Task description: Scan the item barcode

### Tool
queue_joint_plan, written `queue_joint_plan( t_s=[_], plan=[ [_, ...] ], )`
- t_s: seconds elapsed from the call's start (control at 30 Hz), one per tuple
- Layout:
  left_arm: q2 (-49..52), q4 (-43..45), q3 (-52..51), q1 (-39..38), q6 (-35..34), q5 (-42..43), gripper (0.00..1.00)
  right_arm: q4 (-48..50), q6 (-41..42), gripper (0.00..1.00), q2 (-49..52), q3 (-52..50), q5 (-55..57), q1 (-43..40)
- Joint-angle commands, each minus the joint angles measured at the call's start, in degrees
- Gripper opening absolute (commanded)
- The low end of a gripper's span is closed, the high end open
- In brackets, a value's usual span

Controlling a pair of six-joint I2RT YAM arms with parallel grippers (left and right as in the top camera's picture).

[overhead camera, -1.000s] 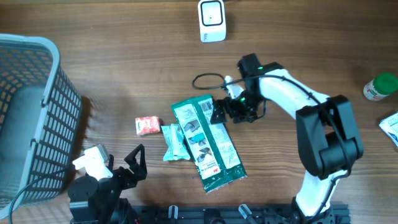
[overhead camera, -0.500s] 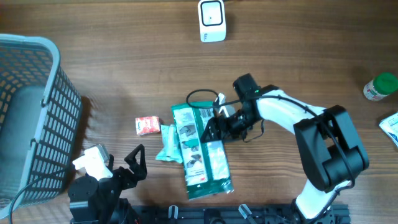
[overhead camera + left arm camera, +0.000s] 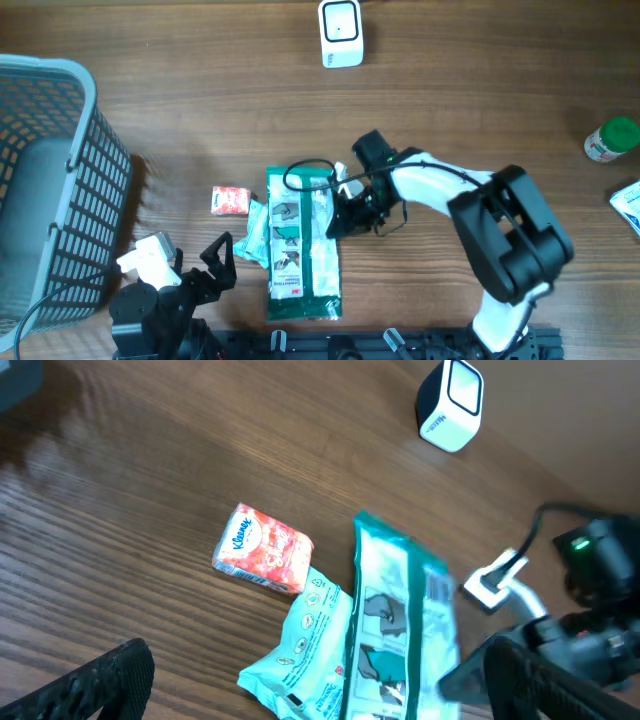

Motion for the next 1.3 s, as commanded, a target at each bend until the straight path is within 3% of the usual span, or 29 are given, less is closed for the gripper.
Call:
queue_joint_plan(
  t_s=[0.0, 0.1, 0.2, 0.43, 0.6, 0.73, 0.93, 1.0, 1.03, 1.07, 1.17, 1.23, 1.27],
  plan=[
    [-0.42, 0.13, -0.09, 0.31, -0.31, 0.92, 1.0, -4.98, -9.7, 0.04, -9.88, 6.23, 0.04, -0.68],
    [-0.42, 0.13, -0.09, 0.31, -0.31, 0.92, 1.0, -11.69, -12.55, 0.04, -15.47, 7.93, 9.05, -0.68],
    [-0.42, 0.13, -0.09, 0.31, -0.31, 0.92, 1.0, -16.33, -6.82, 0.04, -16.44, 7.91, 26.77, -0.68],
    [-0.42, 0.13, -0.09, 0.31, -0.31, 0.92, 1.0, -15.89, -6.29, 0.05, -16.46, 8.59, 32.02, -0.68],
    [-0.42, 0.13, -0.09, 0.31, -0.31, 0.92, 1.0, -28.09, -6.84, 0.04, -16.46, 19.41, 42.8, -0.68],
    [-0.42, 0.13, -0.09, 0.31, -0.31, 0.92, 1.0, -36.65, -9.33, 0.05, -16.46, 27.3, 36.61, -0.26],
    [-0.42, 0.13, -0.09, 0.31, -0.31, 0.92, 1.0, -30.34, -6.49, 0.04, -14.1, 23.82, 30.27, 4.04],
    [-0.42, 0.13, -0.09, 0.31, -0.31, 0.92, 1.0, -27.12, -3.63, 0.22, -12.0, 21.86, 30.23, 5.51],
    [-0.42, 0.13, -0.09, 0.31, -0.31, 0.92, 1.0, -25.11, -3.37, 0.53, -10.49, 20.94, 30.01, 6.8],
    [-0.42, 0.13, -0.09, 0.31, -0.31, 0.92, 1.0, -21.64, -3.43, 0.7, -8.66, 19.26, 29.03, 8.48],
    [-0.42, 0.13, -0.09, 0.31, -0.31, 0.92, 1.0, -9.77, -0.24, 0.74, -2.54, 12.17, 25.79, 13.31],
    [-0.42, 0.13, -0.09, 0.31, -0.31, 0.92, 1.0, -6.82, 7.54, 0.98, 1.51, 10.97, 29.18, 15.02],
    [-0.42, 0.13, -0.09, 0.31, -0.31, 0.92, 1.0, -6.88, 11.67, 1.0, 1.57, 10.97, 32.39, 15.08]
  ],
)
